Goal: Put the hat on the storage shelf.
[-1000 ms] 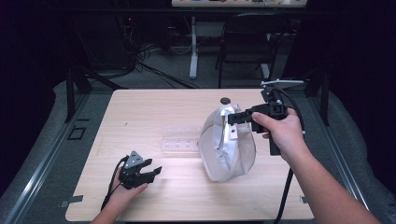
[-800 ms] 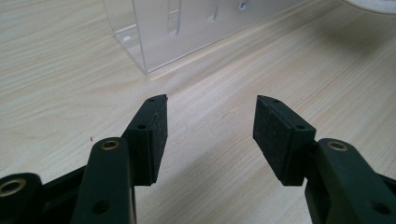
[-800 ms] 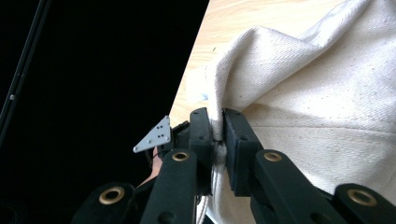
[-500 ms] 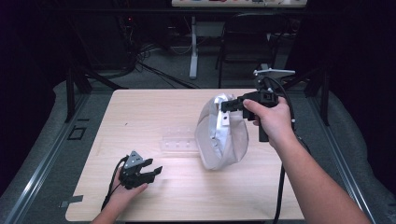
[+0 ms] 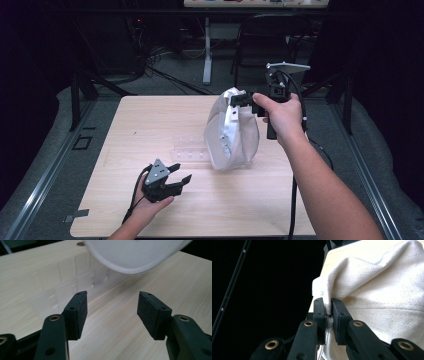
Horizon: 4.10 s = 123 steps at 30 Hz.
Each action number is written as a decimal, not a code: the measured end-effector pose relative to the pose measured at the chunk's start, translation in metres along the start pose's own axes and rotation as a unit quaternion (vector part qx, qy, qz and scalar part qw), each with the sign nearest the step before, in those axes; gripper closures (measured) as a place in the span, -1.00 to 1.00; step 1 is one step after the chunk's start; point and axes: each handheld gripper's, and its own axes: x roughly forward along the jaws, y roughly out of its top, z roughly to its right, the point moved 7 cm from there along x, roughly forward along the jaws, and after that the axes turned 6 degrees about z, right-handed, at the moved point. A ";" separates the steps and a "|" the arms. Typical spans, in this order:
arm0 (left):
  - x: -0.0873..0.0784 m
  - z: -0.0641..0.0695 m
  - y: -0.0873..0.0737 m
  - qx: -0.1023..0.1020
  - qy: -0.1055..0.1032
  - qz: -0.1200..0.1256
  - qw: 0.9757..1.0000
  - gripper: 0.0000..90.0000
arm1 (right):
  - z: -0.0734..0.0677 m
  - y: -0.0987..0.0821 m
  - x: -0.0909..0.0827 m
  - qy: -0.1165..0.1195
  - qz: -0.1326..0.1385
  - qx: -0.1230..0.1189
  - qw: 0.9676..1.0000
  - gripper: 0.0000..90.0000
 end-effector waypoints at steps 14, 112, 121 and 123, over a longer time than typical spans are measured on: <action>0.059 0.036 0.045 0.043 0.016 -0.004 0.999 -0.09 | -0.007 0.018 0.009 -0.003 0.027 0.009 1.000 0.84; 0.076 -0.002 0.037 -0.059 0.027 -0.037 0.997 0.87 | 0.011 0.001 0.065 -0.015 -0.013 0.012 1.000 0.84; 0.081 -0.002 0.027 -0.072 0.028 -0.060 0.995 0.88 | 0.024 -0.005 0.067 -0.019 -0.018 0.019 0.999 0.84; 0.084 -0.001 0.022 -0.069 0.030 -0.067 0.995 0.88 | 0.030 -0.006 0.067 -0.032 -0.016 0.019 0.999 0.84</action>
